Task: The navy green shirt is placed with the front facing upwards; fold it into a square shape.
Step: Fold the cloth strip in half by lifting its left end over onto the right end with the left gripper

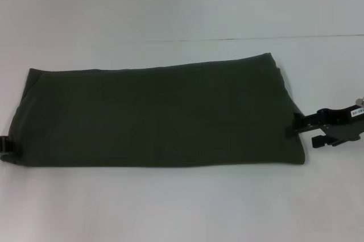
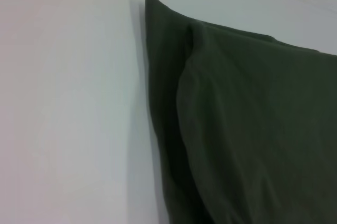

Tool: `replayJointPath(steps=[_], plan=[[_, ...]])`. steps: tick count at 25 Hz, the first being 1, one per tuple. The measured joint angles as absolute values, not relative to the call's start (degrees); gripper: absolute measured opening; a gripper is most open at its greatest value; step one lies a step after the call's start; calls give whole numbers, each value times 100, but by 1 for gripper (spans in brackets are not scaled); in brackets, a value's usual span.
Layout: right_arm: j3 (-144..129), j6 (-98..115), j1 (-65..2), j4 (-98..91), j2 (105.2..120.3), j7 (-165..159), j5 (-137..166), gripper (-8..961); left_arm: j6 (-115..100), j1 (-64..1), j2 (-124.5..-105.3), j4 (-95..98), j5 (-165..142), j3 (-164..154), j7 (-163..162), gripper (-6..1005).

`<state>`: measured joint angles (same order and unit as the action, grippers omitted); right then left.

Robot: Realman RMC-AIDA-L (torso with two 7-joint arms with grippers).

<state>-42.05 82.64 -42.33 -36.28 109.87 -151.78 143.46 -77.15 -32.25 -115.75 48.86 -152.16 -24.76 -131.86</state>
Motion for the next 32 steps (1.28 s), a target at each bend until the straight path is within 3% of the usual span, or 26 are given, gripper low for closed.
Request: replayJointPath(steps=[13, 32], plan=[[-4451, 7855, -4276, -3282, 11180, -15140, 14357, 846, -7690, -3225, -11575, 4886, -15217, -2470, -13174, 27], [-4587, 7812, -4340, -3294, 11271, -15149, 14374, 800, -7689, -3226, -11573, 4887, -15190, -2460, -13191, 27]])
